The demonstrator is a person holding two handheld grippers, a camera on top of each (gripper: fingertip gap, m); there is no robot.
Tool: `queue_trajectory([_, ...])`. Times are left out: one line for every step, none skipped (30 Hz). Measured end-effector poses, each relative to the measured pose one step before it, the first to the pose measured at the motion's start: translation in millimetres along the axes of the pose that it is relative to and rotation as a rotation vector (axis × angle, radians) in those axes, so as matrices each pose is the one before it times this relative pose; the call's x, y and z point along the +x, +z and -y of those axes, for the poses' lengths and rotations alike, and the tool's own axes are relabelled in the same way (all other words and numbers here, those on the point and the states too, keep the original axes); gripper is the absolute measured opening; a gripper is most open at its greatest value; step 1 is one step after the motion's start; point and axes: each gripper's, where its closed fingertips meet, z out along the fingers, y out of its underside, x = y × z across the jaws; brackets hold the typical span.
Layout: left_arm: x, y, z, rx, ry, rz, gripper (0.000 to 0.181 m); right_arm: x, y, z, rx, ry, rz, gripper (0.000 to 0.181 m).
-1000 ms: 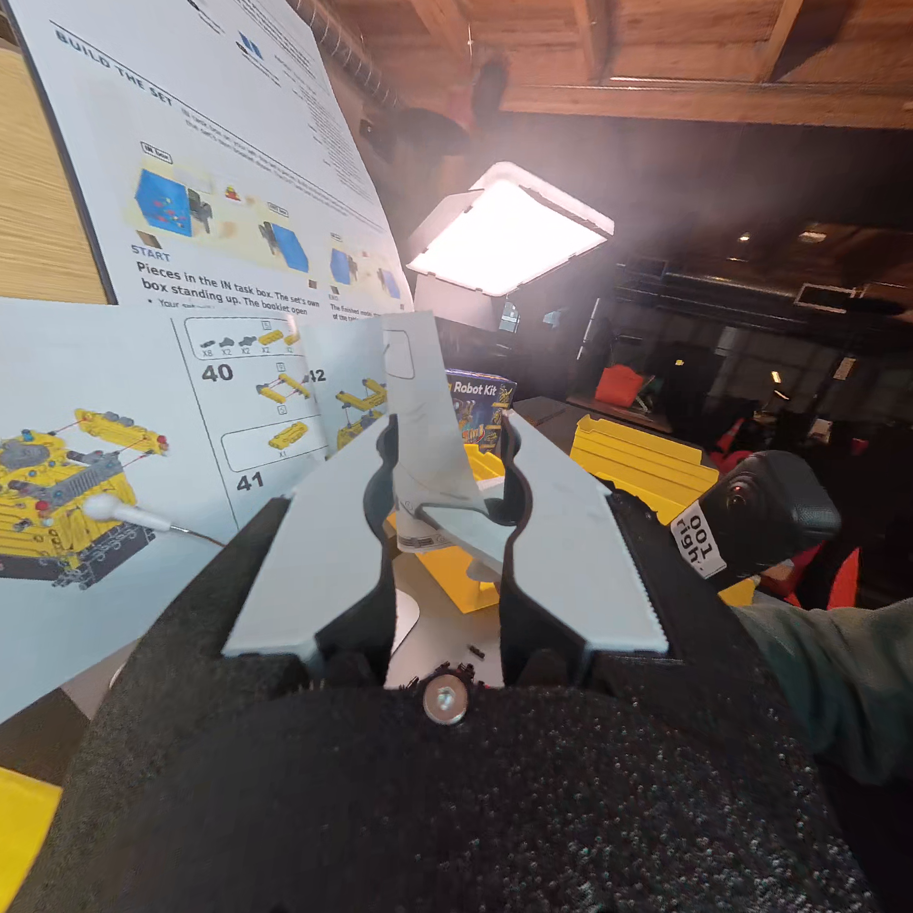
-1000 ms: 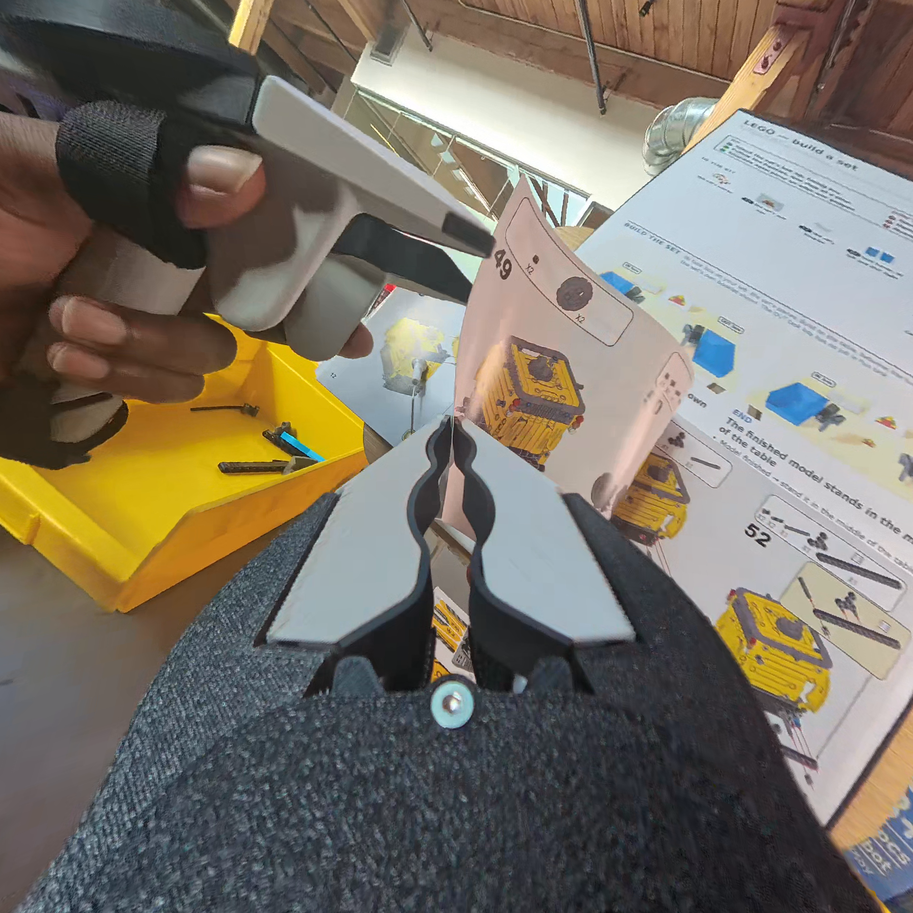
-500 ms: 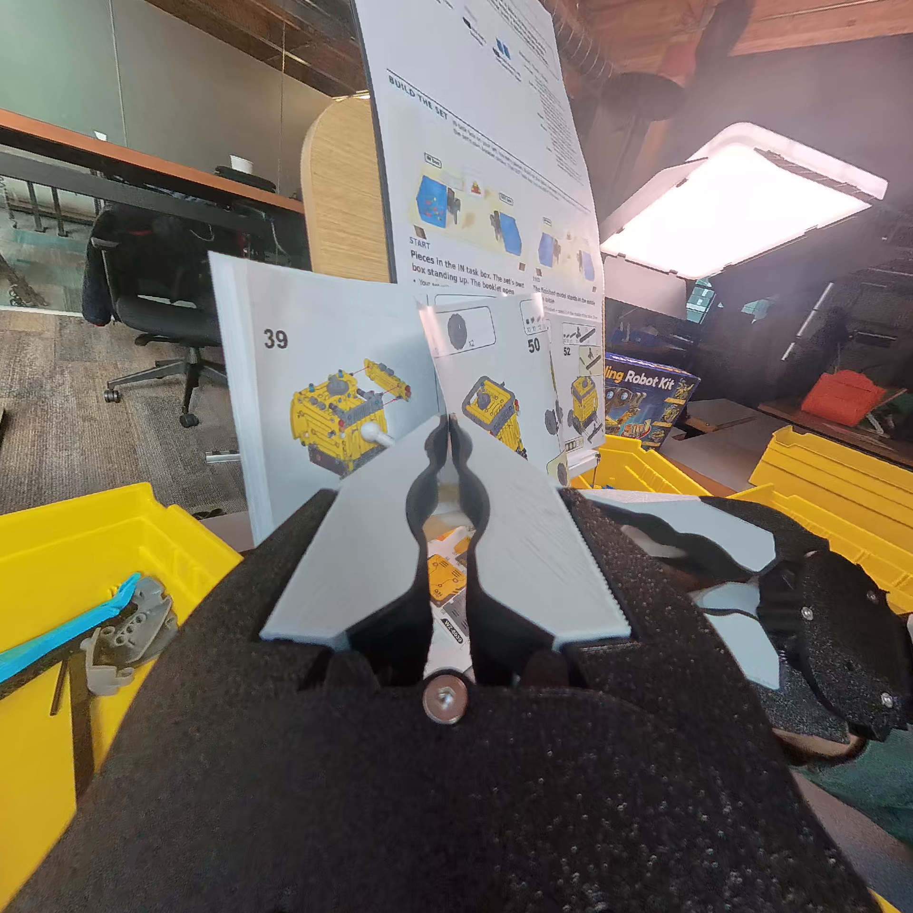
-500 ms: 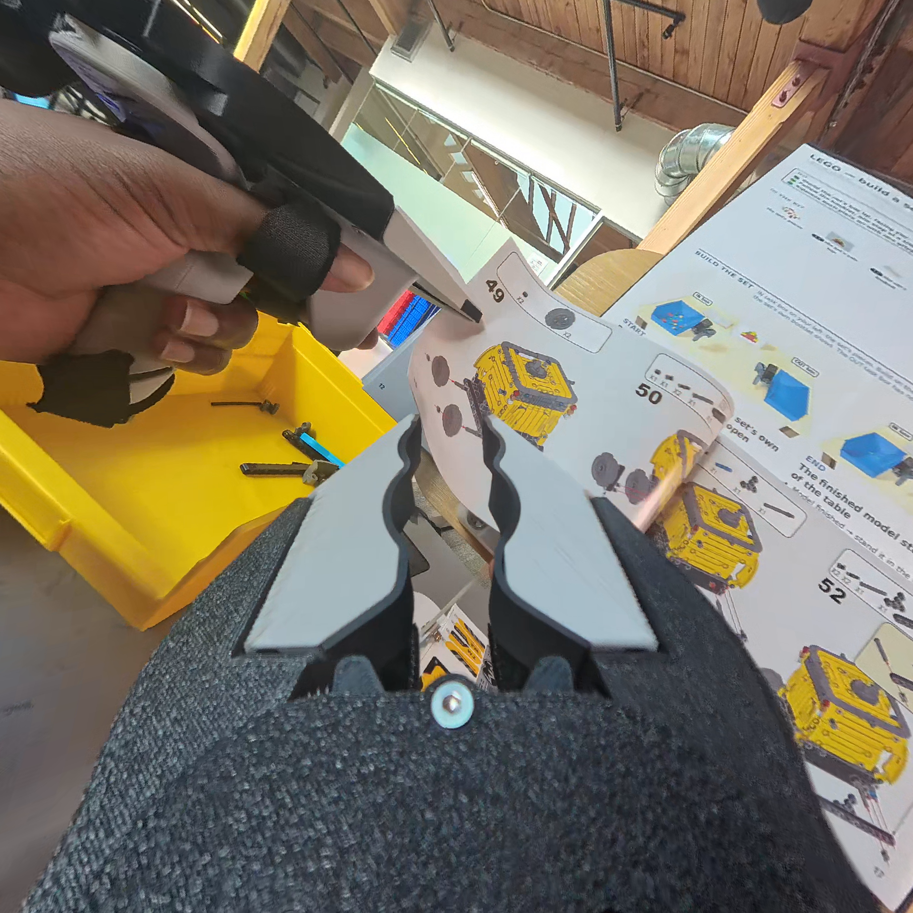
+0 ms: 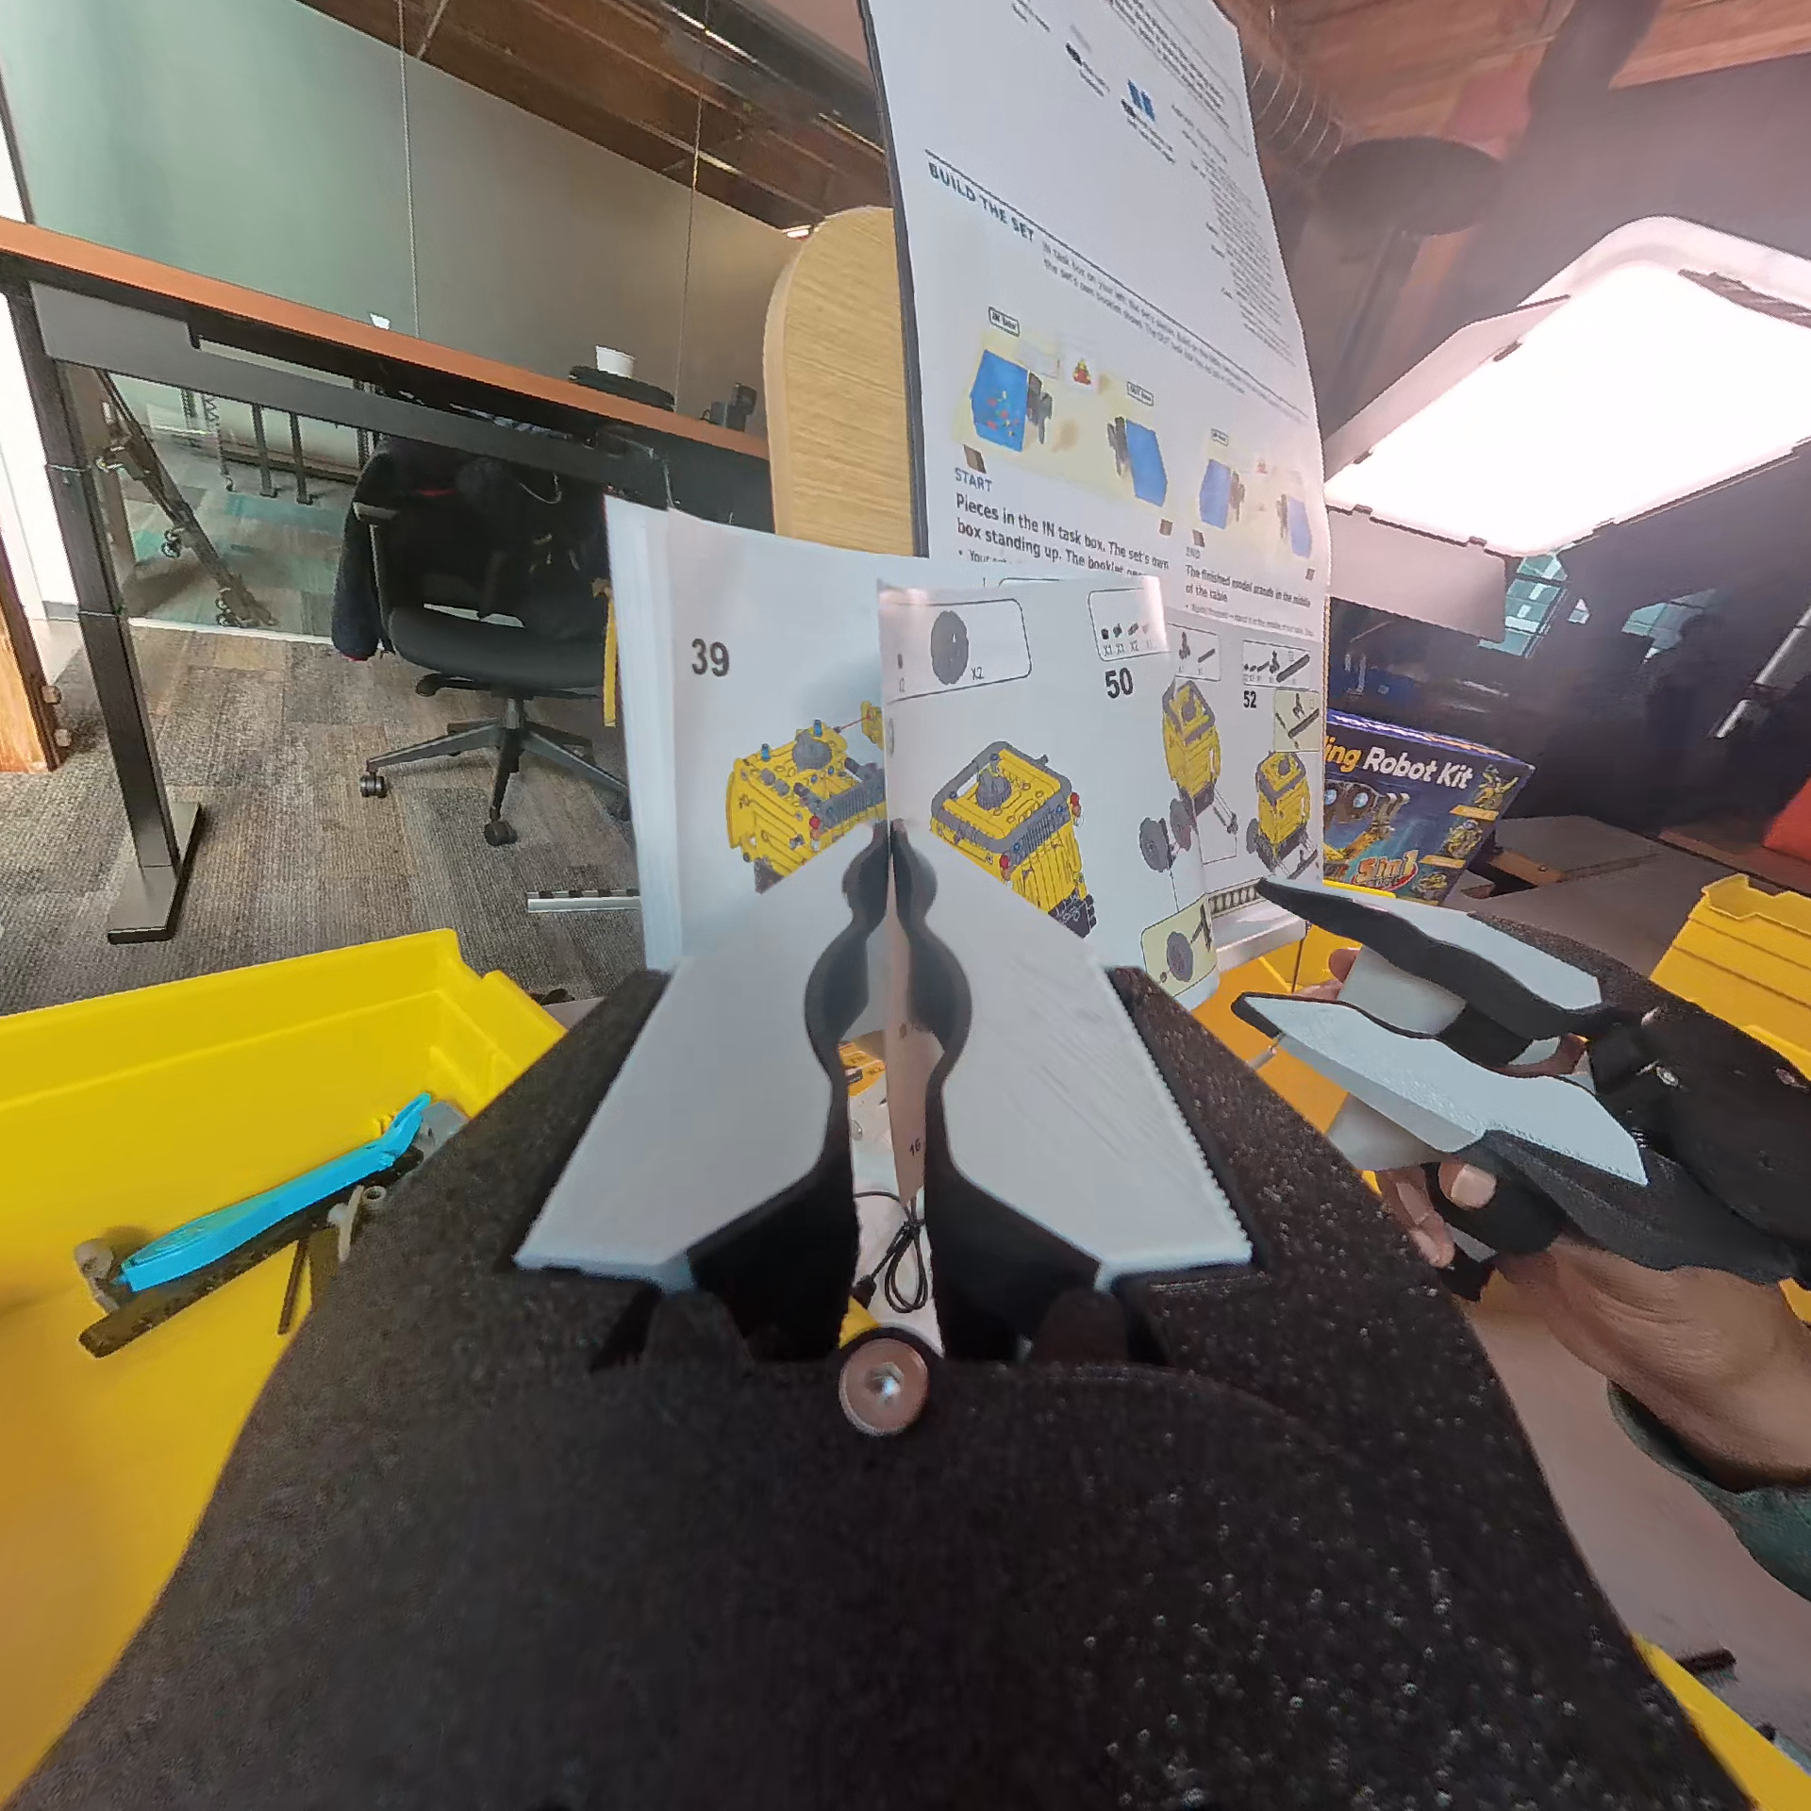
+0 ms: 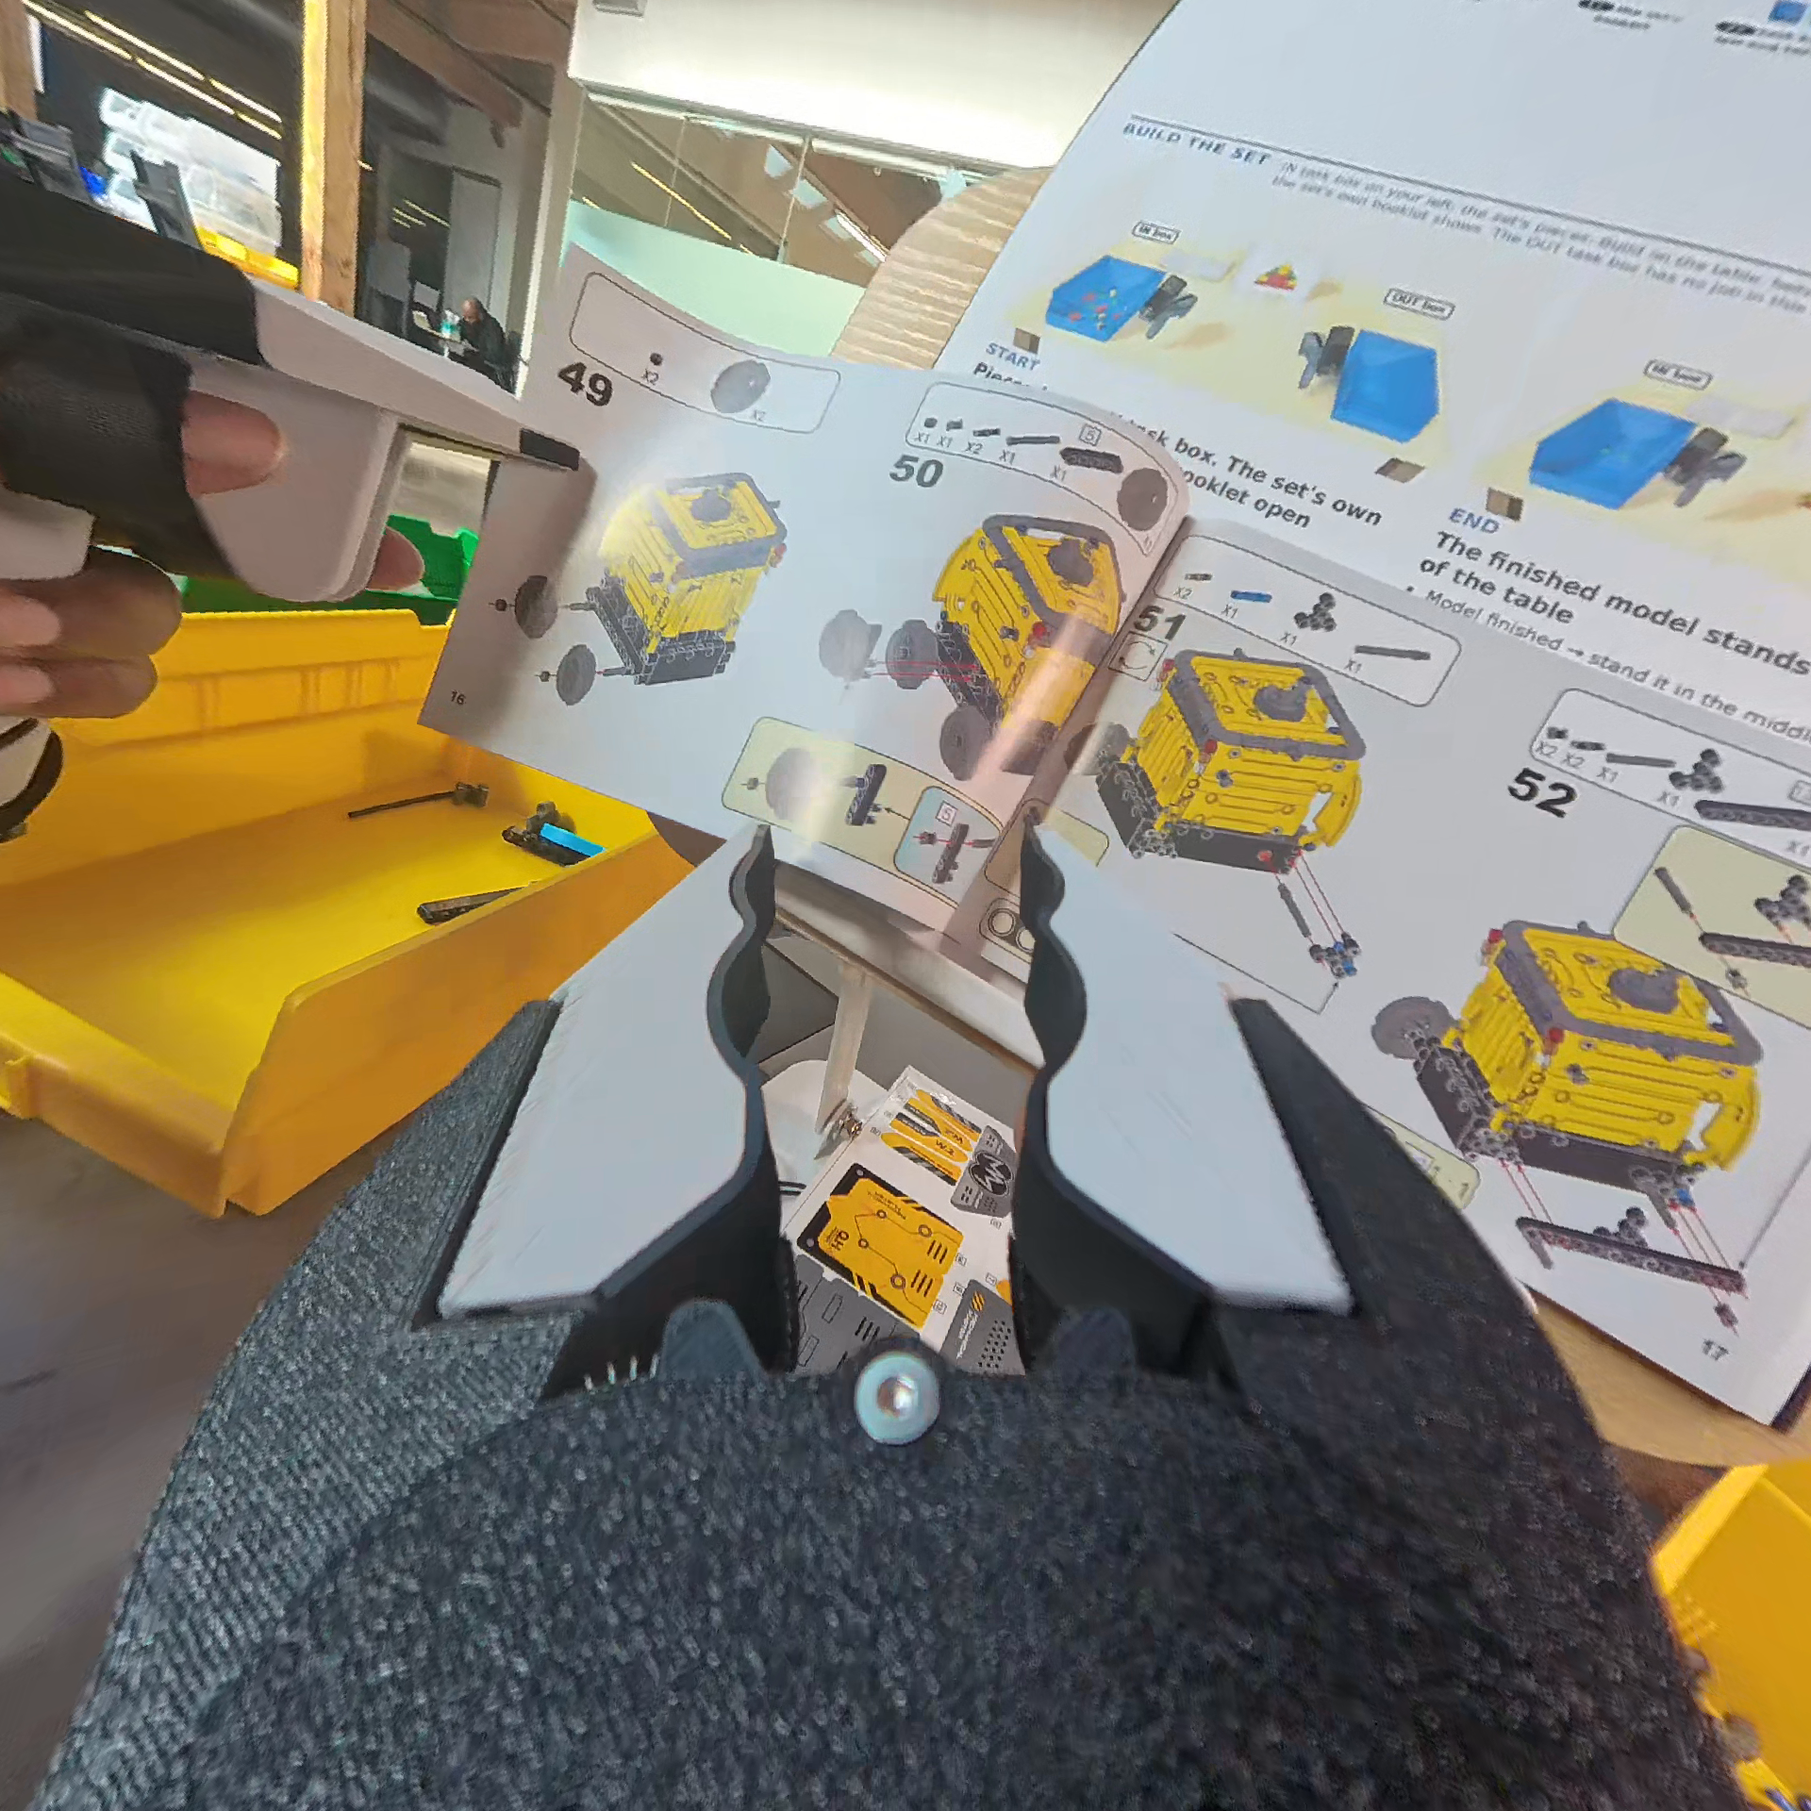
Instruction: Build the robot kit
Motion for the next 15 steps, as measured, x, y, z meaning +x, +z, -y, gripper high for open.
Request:
queue_trajectory([-1.83, -0.67, 0.52, 0.0030, -0.0006, 0.0065, 0.000, 0.06, 0.30, -2.19, -0.0038, 0.0048, 0.0027, 0.049])
queue_trajectory([-1.72, -0.64, 0.42, 0.0036, -0.0015, 0.0058, 0.000, -1.27, 0.45, -2.02, -0.0049, 0.0003, 0.0080, 0.046])
queue_trajectory([-1.71, -0.53, 0.44, 0.0036, -0.0028, 0.0057, 0.000, -1.05, 0.53, -1.84, -0.0050, -0.0029, 0.0025, 0.045])
queue_trajectory([-1.57, -0.57, 0.35, 0.0033, -0.0043, 0.0038, 0.000, -1.17, 0.54, -1.44, -0.0035, -0.0059, 0.0015, 0.045])
queue_trajectory([-0.98, -0.45, 0.27, 0.0038, -0.0066, -0.0004, 0.000, -1.04, 0.44, -1.25, -0.0033, -0.0041, 0.0014, 0.045])
queue_trajectory([-1.09, -0.52, 0.47, 0.0041, -0.0085, 0.0002, 0.000, -0.69, 0.41, -1.16, -0.0030, -0.0028, -0.0007, 0.045])
queue_trajectory([-1.02, -0.35, 0.31, 0.0035, -0.0075, 0.0012, 0.000, -0.78, 0.40, -1.10, -0.0033, -0.0020, 0.0016, 0.045])
queue_trajectory([-0.29, -0.25, 0.13, 0.0017, -0.0054, -0.0021, 0.000, -0.70, 0.28, -0.96, -0.0033, -0.0009, 0.0022, 0.045])
queue_trajectory([0.00, -0.02, -0.01, 0.0003, -0.0035, -0.0021, 0.000, -0.22, 0.15, -0.61, -0.0013, -0.0008, -0.0002, 0.045])
queue_trajectory([0.27, 0.11, -0.03, 0.0004, -0.0015, -0.0021, 0.000, -0.08, 0.09, -0.28, -0.0004, -0.0012, -0.0008, 0.045])
queue_trajectory([1.14, 0.22, -0.04, 0.0000, -0.0006, -0.0050, 0.000, 0.04, -0.10, 0.00, 0.0005, -0.0007, -0.0006, 0.045])
queue_trajectory([2.42, 0.42, 0.02, -0.0004, -0.0011, -0.0122, 0.000, 0.35, -0.17, 0.53, 0.0018, 0.0006, -0.0018, 0.045])
queue_trajectory([4.97, 0.81, 0.04, -0.0006, -0.0032, -0.0266, 0.000, 0.18, -0.53, 1.52, 0.0058, 0.0017, -0.0002, 0.045])
queue_trajectory([7.22, 1.14, 0.38, 0.0007, -0.0062, -0.0382, 0.000, -0.17, -0.86, 2.84, 0.0114, 0.0029, 0.0033, 0.046])
queue_trajectory([8.75, 1.61, 0.64, 0.0028, -0.0090, -0.0431, 0.000, -0.75, -1.15, 4.12, 0.0151, 0.0033, 0.0063, 0.047])
